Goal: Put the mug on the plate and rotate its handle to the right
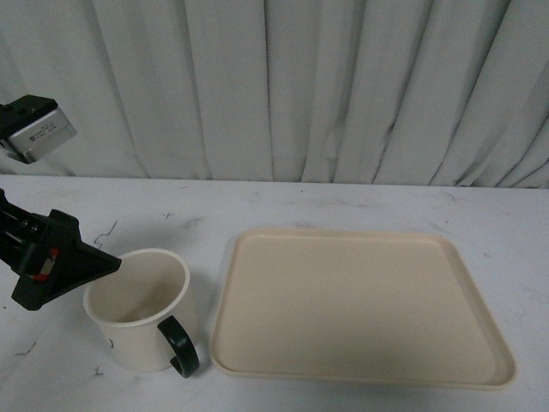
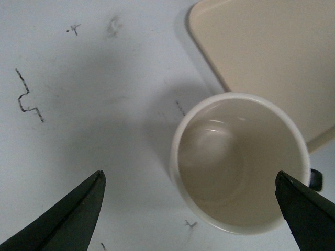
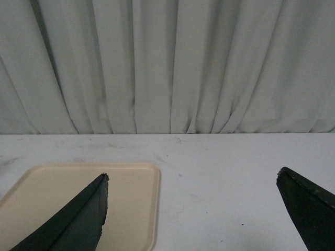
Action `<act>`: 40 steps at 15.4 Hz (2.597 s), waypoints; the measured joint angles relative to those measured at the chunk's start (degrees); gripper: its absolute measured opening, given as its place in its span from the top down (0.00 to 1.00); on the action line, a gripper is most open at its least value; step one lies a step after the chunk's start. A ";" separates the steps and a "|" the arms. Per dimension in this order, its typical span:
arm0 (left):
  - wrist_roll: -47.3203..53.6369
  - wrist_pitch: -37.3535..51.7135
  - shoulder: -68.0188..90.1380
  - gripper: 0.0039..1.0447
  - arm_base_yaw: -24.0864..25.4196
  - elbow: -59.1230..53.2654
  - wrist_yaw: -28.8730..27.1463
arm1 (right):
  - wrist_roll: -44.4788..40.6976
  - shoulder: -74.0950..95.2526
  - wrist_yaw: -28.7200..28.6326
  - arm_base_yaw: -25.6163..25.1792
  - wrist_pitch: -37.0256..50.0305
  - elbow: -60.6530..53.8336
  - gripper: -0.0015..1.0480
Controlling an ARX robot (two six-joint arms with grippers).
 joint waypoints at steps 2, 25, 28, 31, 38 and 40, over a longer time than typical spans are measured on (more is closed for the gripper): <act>0.37 1.33 2.54 0.06 0.55 0.24 -1.68 | -0.02 0.00 0.00 0.00 0.00 0.00 0.06; -14.84 7.54 6.40 0.97 -22.29 8.83 -15.65 | -0.02 0.00 0.00 0.00 0.00 0.00 0.06; -17.81 7.85 11.32 0.97 -27.69 14.56 -17.35 | -0.02 0.00 0.00 0.00 0.00 0.00 0.06; -19.69 7.02 17.20 0.97 -29.14 17.62 -18.84 | -0.02 0.00 0.00 0.00 0.00 0.00 0.06; -22.97 5.70 26.77 0.97 -31.17 25.44 -20.94 | -0.02 0.00 0.00 0.00 0.00 0.00 0.06; -23.89 4.63 26.82 0.85 -31.54 25.99 -21.14 | 0.00 0.00 0.00 0.00 0.00 0.00 0.06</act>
